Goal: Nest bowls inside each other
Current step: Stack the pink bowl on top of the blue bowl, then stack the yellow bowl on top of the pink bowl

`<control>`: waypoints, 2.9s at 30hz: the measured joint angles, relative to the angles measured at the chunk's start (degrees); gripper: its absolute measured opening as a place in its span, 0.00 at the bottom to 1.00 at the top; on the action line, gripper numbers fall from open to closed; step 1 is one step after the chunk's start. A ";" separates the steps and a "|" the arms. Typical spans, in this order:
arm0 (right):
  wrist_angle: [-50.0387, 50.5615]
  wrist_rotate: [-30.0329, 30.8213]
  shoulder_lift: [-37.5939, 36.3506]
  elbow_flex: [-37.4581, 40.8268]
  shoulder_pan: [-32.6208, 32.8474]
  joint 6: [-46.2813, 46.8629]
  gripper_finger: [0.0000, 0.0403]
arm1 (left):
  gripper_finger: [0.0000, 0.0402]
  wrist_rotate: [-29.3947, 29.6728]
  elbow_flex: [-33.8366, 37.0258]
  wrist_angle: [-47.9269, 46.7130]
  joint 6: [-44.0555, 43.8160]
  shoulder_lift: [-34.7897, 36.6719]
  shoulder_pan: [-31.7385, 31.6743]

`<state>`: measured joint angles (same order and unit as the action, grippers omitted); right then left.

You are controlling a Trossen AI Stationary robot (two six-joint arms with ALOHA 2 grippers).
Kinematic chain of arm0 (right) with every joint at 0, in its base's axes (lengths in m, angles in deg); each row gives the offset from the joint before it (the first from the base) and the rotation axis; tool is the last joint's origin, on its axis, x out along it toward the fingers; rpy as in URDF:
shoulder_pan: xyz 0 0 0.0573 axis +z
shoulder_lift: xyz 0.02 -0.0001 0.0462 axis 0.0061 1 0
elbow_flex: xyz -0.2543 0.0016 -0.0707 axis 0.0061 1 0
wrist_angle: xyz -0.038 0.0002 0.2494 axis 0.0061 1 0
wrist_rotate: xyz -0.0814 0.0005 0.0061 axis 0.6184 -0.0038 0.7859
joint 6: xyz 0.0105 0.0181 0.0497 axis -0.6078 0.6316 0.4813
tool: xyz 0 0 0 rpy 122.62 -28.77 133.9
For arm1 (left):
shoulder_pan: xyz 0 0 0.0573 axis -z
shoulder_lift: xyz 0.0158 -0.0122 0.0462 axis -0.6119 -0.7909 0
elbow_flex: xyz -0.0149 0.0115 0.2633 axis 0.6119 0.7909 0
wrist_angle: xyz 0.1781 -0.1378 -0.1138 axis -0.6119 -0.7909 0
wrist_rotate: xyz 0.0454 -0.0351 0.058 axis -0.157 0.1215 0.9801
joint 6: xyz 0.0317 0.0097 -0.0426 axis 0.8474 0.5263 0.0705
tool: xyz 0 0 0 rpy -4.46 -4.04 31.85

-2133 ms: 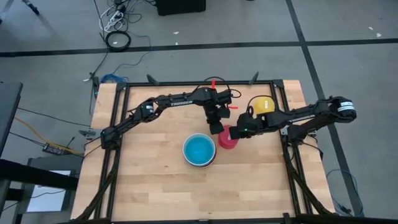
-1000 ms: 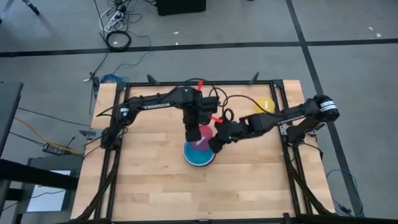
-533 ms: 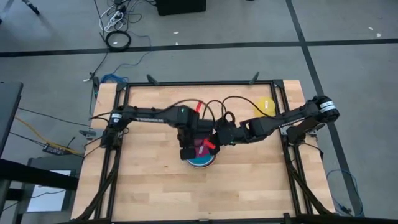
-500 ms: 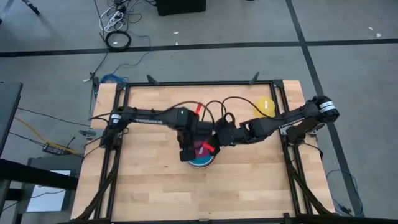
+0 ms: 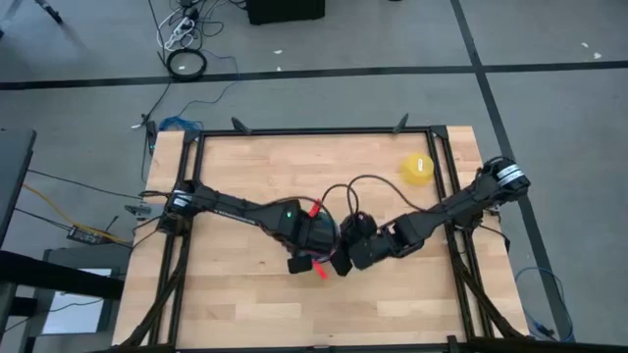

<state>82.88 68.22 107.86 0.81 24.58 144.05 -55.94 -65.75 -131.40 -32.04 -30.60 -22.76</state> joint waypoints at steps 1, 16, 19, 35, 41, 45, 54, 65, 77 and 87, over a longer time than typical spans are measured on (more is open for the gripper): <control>-0.71 -0.05 1.14 0.00 0.33 -0.04 0.00 | 0.09 1.84 0.54 0.28 -1.30 0.00 0.64; -6.51 3.04 4.09 -2.44 0.89 -10.54 0.00 | 0.09 26.86 4.81 -1.03 -14.57 4.55 6.37; -4.51 3.57 2.60 -4.59 -0.04 -12.91 0.00 | 0.09 28.67 4.68 -0.30 -13.80 8.04 5.25; 11.26 5.70 0.83 -6.14 -1.18 -7.91 0.00 | 0.09 30.29 9.70 8.33 -5.02 10.08 0.88; 33.61 5.65 0.53 -6.12 -5.75 6.52 0.00 | 0.09 18.87 9.90 31.24 14.84 9.74 -10.78; 44.32 3.95 0.56 -6.12 -8.48 15.45 0.00 | 0.09 8.51 10.12 40.40 21.84 9.51 -17.30; 55.78 0.38 0.55 -1.71 -17.42 27.81 0.00 | 0.09 -5.62 10.14 42.88 25.56 8.02 -27.33; 52.58 -3.89 0.56 7.52 -35.27 23.59 0.00 | 0.09 -5.01 10.10 37.62 30.05 8.57 -30.73; 47.08 -4.51 -5.46 13.11 -53.91 13.99 0.00 | 0.09 -5.75 10.05 34.74 33.86 15.25 -35.63; 38.16 -8.04 -5.26 13.09 -66.02 2.16 0.00 | 0.09 -7.60 10.05 30.26 34.53 18.67 -36.84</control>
<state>121.03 60.17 102.60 13.90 -41.45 146.21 -63.55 -55.70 -101.14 2.49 -11.93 -59.60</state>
